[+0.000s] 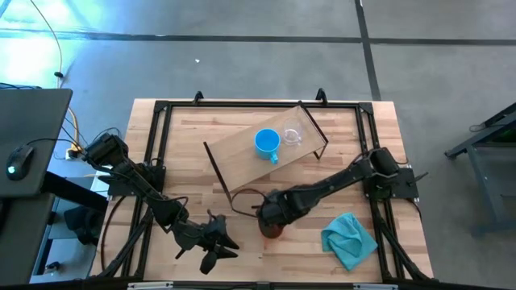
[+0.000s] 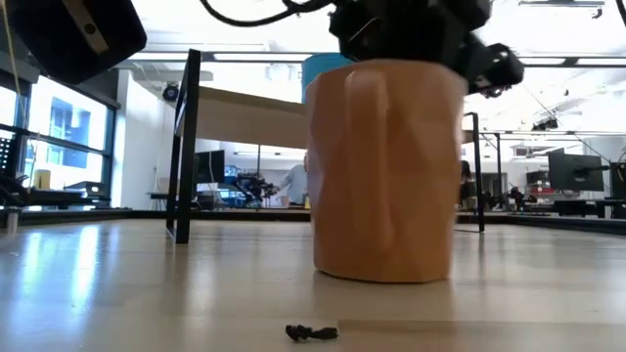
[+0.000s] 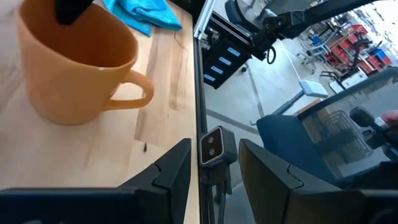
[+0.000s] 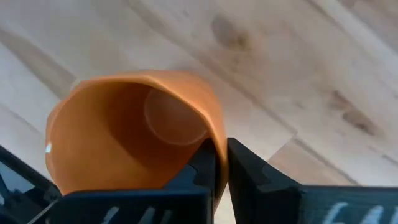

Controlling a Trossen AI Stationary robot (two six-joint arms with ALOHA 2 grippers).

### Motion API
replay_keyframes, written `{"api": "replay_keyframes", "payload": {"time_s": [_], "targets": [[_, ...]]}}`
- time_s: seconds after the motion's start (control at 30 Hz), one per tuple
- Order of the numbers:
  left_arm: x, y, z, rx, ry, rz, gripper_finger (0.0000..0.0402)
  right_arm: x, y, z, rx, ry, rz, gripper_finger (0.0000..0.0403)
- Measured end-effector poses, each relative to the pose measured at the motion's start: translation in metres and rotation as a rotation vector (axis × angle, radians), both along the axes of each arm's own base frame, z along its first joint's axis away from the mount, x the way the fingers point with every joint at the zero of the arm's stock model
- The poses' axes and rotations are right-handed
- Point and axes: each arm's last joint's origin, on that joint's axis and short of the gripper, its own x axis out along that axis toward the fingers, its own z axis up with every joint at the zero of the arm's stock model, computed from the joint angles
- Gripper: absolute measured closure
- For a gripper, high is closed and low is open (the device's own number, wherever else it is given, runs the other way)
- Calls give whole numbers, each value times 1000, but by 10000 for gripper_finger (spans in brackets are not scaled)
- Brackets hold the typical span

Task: Stack small to large cups/mugs on shelf
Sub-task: Put the orange mug on the shelf

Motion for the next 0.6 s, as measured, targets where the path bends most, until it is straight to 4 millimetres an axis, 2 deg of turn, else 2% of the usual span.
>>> {"api": "replay_keyframes", "payload": {"time_s": [0.3,0.6], "targets": [[0,1,0,11,-7,27,277,8,-22,0,-19,-13,54,391],[0,2,0,28,-9,55,277,11,-23,1,-21,-33,116,338]]}}
